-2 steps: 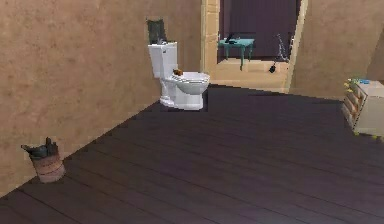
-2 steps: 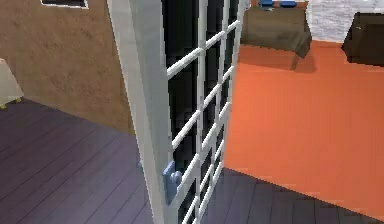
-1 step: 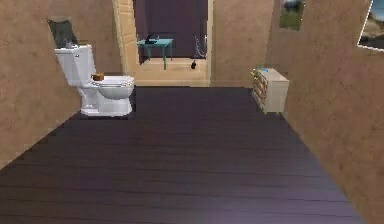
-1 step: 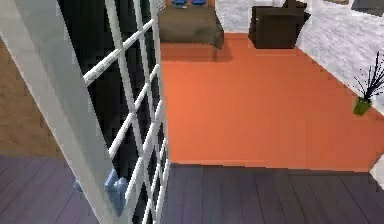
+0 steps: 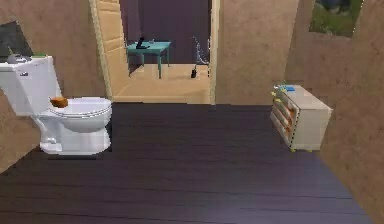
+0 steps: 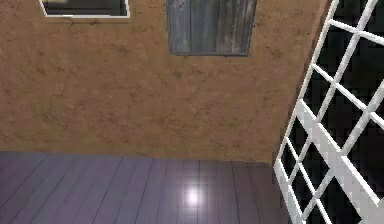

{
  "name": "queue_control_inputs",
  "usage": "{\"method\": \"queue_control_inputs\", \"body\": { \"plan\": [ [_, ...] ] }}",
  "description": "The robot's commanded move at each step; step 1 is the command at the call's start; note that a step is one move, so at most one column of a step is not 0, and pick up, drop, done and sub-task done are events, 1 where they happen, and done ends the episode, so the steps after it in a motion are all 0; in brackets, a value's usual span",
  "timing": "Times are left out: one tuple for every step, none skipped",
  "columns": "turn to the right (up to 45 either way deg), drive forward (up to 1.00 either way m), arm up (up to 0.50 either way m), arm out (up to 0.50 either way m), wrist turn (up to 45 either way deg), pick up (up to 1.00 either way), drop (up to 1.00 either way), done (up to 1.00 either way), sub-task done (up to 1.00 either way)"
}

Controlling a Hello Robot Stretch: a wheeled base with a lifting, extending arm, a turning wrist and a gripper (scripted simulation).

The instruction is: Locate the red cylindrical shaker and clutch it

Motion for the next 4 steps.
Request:
{"method": "queue_control_inputs", "body": {
  "plan": [
    [0.0,1.0,0.0,0.0,0.0,0.0,0.0,0.0,0.0],
    [0.0,1.0,0.0,0.0,0.0,0.0,0.0,0.0,0.0],
    [0.0,1.0,0.0,0.0,0.0,0.0,0.0,0.0,0.0],
    [0.0,1.0,0.0,0.0,0.0,0.0,0.0,0.0,0.0]
  ]
}}
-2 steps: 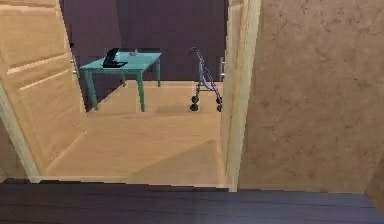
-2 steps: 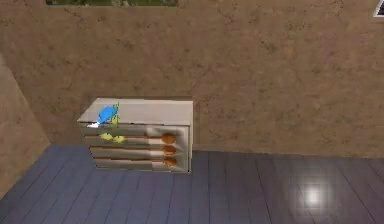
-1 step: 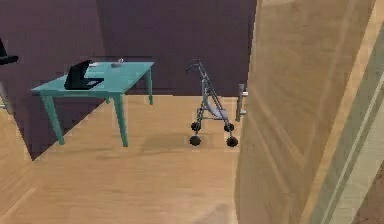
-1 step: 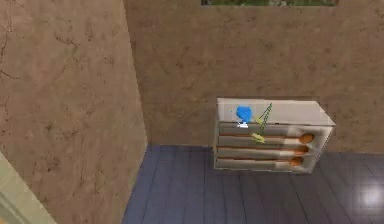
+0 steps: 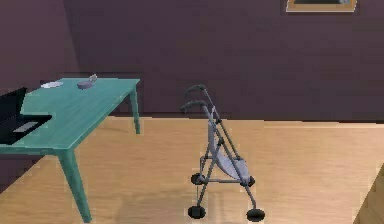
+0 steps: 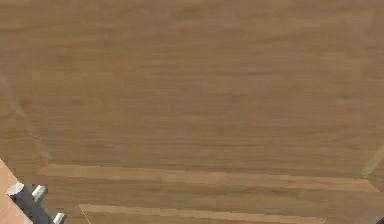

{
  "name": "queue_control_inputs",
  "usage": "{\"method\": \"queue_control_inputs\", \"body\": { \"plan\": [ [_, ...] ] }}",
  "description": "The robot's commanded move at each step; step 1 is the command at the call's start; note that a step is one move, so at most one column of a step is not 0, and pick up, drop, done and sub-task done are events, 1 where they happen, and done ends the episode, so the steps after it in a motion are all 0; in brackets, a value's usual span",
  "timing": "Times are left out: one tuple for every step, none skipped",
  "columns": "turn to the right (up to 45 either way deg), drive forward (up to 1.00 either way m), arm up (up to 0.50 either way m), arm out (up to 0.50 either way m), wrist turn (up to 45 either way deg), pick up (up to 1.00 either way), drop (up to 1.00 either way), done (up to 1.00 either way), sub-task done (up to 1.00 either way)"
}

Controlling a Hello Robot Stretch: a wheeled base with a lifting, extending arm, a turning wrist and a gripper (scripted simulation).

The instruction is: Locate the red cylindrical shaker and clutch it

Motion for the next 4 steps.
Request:
{"method": "queue_control_inputs", "body": {
  "plan": [
    [6.0,0.0,0.0,0.0,0.0,0.0,0.0,0.0,0.0],
    [0.0,0.45,0.0,0.0,0.0,0.0,0.0,0.0,0.0],
    [0.0,0.35,0.0,0.0,0.0,0.0,0.0,0.0,0.0],
    [45.0,0.0,0.0,0.0,0.0,0.0,0.0,0.0,0.0]
  ]
}}
